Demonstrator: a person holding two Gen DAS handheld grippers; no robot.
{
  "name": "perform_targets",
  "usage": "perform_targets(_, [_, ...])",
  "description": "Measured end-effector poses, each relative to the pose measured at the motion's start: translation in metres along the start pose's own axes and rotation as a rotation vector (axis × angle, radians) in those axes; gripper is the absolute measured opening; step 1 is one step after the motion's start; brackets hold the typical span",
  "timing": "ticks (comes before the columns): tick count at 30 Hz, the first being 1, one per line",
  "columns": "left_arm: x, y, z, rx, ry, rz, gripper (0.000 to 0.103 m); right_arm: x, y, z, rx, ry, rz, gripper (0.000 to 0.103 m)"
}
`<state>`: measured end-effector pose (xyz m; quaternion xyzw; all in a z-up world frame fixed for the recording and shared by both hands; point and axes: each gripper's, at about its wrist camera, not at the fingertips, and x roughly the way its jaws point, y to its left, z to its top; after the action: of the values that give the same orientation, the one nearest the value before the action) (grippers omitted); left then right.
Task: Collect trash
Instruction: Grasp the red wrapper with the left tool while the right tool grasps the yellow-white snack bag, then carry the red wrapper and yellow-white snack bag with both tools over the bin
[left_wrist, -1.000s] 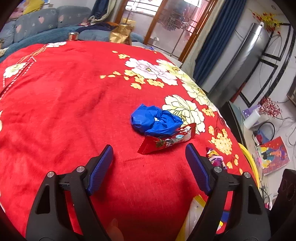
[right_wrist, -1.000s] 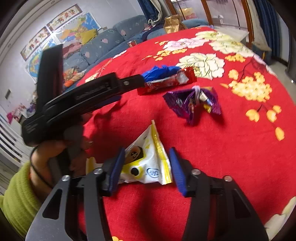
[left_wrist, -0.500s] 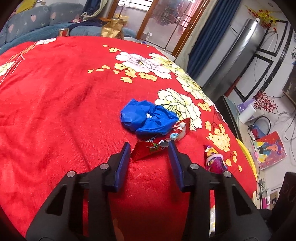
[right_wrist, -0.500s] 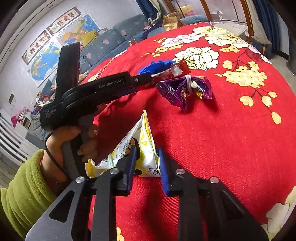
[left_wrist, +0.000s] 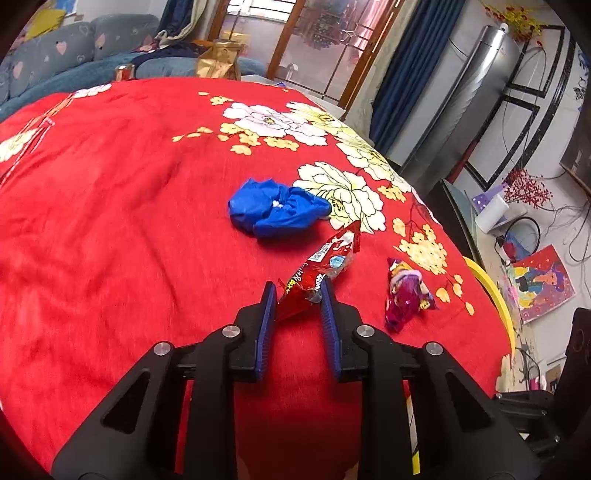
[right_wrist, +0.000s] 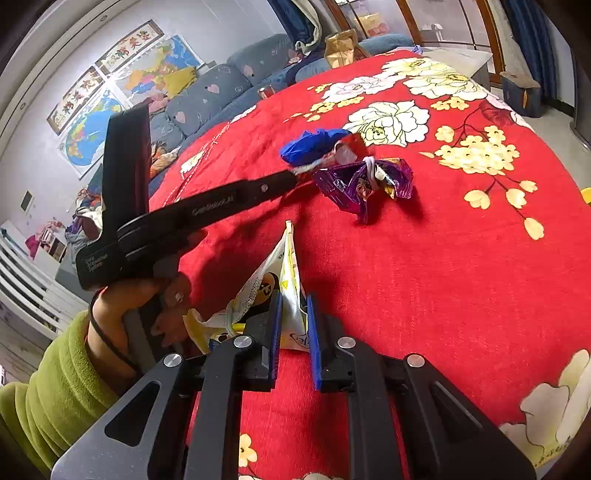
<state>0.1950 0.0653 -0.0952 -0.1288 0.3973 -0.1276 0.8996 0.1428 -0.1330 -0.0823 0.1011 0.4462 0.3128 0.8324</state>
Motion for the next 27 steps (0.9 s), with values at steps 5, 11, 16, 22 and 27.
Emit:
perform_targets(5, [-0.017,-0.001,-0.006,-0.035,-0.039,-0.003,0.016,-0.008,-0.003,0.000,0.001,-0.016,-0.009,0.012])
perform_targets(11, [-0.037,-0.010,-0.005,-0.033,-0.083,0.000,0.016,-0.022,-0.004,0.001,-0.009,-0.043,-0.023,0.011])
perform_targets(16, [-0.052,-0.022,-0.001,-0.030,-0.115,-0.009,0.016,-0.036,-0.011,0.005,-0.008,-0.082,-0.048,0.011])
perform_targets(22, [-0.065,-0.046,0.004,0.006,-0.145,-0.037,0.016,-0.059,-0.031,0.013,0.018,-0.139,-0.085,0.011])
perform_targets(27, [-0.069,-0.065,0.005,0.039,-0.153,-0.058,0.016,-0.076,-0.049,0.019,0.050,-0.185,-0.110,0.011])
